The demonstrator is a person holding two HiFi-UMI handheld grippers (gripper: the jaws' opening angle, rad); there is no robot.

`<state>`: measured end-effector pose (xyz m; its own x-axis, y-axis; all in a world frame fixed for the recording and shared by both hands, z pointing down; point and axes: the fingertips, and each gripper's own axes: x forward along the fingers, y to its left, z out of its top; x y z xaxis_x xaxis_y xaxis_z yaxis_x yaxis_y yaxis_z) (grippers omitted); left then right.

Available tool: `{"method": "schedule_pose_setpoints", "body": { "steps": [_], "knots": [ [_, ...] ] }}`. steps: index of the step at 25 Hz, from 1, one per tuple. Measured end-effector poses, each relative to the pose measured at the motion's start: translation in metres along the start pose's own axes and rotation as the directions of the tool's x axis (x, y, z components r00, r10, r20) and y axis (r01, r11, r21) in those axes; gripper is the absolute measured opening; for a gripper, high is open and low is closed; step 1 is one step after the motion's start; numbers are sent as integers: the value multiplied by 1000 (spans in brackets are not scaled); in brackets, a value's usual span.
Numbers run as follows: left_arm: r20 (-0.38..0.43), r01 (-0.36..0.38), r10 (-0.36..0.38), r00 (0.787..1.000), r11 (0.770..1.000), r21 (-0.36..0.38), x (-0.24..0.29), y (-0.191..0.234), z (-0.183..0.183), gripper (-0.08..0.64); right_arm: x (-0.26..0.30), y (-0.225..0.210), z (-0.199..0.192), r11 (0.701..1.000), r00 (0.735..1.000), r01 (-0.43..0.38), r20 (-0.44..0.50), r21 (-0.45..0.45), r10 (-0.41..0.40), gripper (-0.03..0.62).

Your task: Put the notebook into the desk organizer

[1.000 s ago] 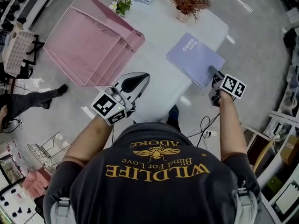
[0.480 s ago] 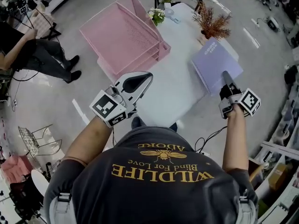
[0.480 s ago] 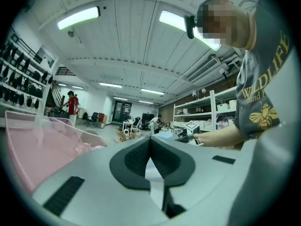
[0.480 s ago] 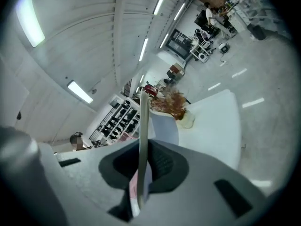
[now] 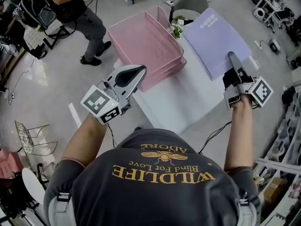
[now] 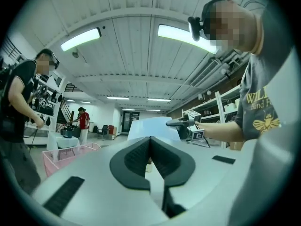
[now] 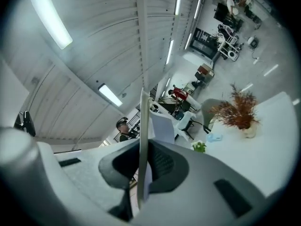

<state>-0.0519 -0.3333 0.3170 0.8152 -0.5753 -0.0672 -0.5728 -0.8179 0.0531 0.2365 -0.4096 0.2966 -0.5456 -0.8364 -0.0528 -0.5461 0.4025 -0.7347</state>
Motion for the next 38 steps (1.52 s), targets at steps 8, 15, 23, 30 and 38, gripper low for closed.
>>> {"method": "schedule_pose_setpoints", "body": {
  "steps": [8, 15, 23, 30, 38],
  "knots": [
    [-1, -74, 74, 997, 997, 29, -53, 54, 14, 2, 89, 68, -27, 997, 996, -80, -38, -8, 80, 29],
    [-12, -101, 101, 995, 994, 33, -85, 89, 12, 2, 153, 89, -68, 995, 993, -98, -66, 36, 100, 29],
    [-27, -113, 114, 993, 993, 23, -122, 126, 12, 2, 204, 96, -117, 989, 992, -85, -88, 121, 96, 29],
    [-37, -110, 110, 993, 994, 5, -165, 155, -6, 2, 230, 74, -181, 966, 994, -43, -87, 255, 67, 30],
    [-50, -93, 93, 994, 995, -17, -161, 168, -4, 2, 231, 48, -200, 941, 994, -5, -100, 340, 42, 31]
  ]
}}
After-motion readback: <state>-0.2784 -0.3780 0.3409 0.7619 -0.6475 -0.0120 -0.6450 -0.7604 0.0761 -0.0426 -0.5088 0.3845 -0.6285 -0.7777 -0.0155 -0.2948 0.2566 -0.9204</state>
